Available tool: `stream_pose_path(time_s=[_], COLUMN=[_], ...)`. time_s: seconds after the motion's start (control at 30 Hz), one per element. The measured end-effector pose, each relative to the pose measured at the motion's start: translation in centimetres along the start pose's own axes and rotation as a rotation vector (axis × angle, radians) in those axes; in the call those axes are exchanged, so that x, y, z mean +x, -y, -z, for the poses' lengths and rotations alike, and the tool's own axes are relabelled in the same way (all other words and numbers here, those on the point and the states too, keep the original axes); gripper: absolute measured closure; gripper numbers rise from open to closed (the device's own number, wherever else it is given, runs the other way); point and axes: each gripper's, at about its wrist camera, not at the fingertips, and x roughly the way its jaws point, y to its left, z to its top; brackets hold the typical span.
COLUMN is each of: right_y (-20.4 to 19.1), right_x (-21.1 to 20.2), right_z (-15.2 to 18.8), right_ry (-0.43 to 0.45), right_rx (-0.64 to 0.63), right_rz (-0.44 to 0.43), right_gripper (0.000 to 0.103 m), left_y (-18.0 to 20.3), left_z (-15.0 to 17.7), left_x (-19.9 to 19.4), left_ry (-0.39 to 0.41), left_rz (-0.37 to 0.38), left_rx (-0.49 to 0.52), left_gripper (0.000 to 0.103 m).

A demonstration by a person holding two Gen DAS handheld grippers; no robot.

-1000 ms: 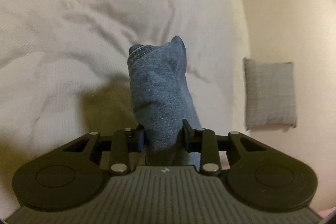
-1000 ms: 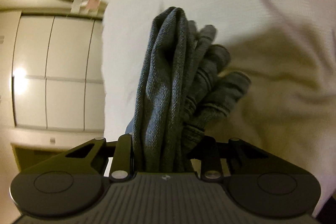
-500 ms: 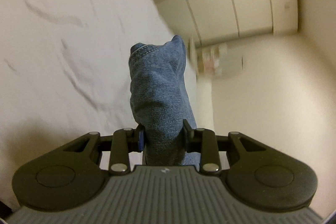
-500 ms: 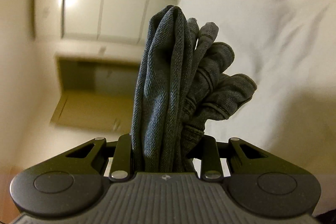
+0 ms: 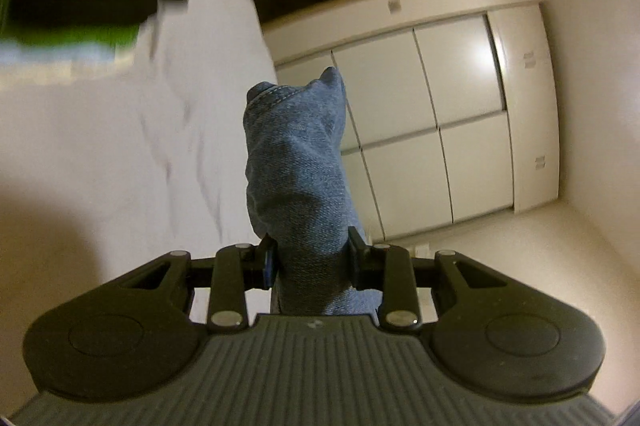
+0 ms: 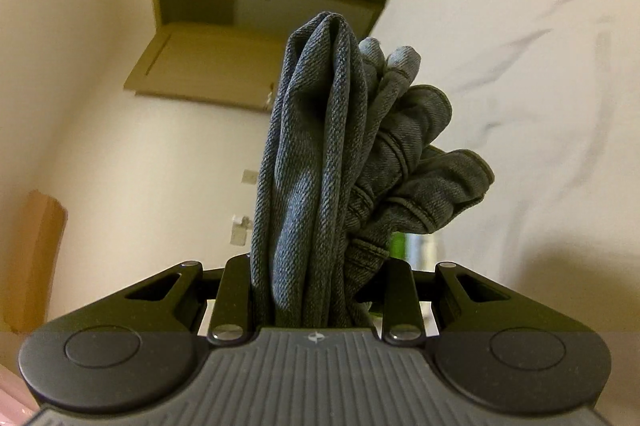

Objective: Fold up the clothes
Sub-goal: 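Carry the folded jeans with both grippers toward the clothes stack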

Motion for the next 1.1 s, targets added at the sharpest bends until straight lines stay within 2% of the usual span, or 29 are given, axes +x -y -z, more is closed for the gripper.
stream_pose_path(time_s=[0.03,0.13,0.27,0.37,0.43,0.6,0.7,0.8,0.87,0.97,1.03,1.1], right_y=[-1.1,-4.3,-8.4,-10.4,-10.9,-9.3,-7.0,-3.8,-1.8,-1.2,-1.4,-2.8], right_x=[2.8,11.5,22.9,30.5,34.3,42.5,45.5,46.7,47.1,46.8,46.4,44.7], right_z=[0.7,-1.0,-1.0,-1.4,0.1,2.4,3.6,4.7,5.2,5.3,5.2,4.8], right_ry=[-0.009,-0.044,-0.119,-0.191,-0.238,-0.348,-0.39,-0.414,-0.426,-0.436,-0.44,-0.388], right_rx=[-0.01,-0.047,-0.116,-0.168,-0.187,-0.198,-0.168,-0.135,-0.113,-0.088,-0.08,-0.156], right_rz=[-0.01,-0.061,-0.129,-0.134,-0.126,-0.075,-0.032,0.052,0.107,0.166,0.21,0.256], right_gripper=[0.075,0.075,0.075,0.075,0.075,0.075,0.075,0.074,0.073,0.059,0.049,0.032], left_y=[-0.1,-0.5,-2.2,-4.8,-7.0,-12.6,-16.1,-20.0,-22.0,-23.4,-23.4,-22.8], left_z=[-2.8,-10.7,-19.1,-22.7,-24.2,-26.2,-26.4,-26.3,-26.3,-26.4,-26.6,-27.0], left_x=[-0.4,-1.7,-2.5,-3.1,-3.4,-3.5,-2.5,-0.7,-0.1,0.4,0.6,0.4], left_ry=[0.018,0.096,0.203,0.265,0.297,0.346,0.324,0.273,0.252,0.215,0.199,0.184], left_rz=[0.006,0.03,0.049,0.031,0.013,-0.048,-0.101,-0.162,-0.166,-0.141,-0.154,-0.189], left_rx=[0.009,0.049,0.056,0.028,-0.001,-0.079,-0.119,-0.181,-0.215,-0.237,-0.228,-0.199], left_gripper=[0.076,0.075,0.075,0.075,0.075,0.075,0.075,0.075,0.073,0.071,0.069,0.068])
